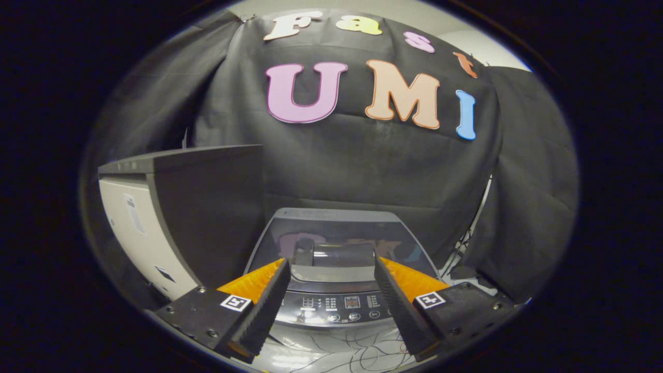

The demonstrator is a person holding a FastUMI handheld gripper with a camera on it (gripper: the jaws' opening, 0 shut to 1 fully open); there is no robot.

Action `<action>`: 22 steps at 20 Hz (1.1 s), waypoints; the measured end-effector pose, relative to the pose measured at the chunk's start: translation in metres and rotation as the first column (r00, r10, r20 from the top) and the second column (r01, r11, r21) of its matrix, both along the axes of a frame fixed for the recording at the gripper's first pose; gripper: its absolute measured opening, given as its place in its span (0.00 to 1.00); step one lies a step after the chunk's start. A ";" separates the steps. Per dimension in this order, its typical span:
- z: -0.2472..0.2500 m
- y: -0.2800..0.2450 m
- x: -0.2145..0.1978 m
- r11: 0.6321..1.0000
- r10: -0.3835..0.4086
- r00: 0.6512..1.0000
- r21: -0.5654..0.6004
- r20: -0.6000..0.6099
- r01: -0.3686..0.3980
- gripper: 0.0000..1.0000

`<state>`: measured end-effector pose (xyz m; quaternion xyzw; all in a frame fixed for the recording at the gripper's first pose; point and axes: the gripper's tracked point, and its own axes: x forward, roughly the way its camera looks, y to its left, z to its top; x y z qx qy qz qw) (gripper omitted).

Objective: Put the clothes into the washing machine and then close the washing machine lid.

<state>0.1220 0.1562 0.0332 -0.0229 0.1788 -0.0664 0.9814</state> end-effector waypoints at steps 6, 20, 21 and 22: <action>0.037 0.007 -0.046 0.997 -0.015 0.990 0.076 0.138 0.005 0.99; 0.099 0.038 -0.136 0.998 -0.023 0.928 0.058 0.373 0.002 0.96; 0.103 0.040 -0.138 0.998 -0.023 0.924 0.057 0.382 0.002 0.96; 0.105 0.039 -0.140 0.999 -0.025 0.923 0.053 0.384 0.005 0.96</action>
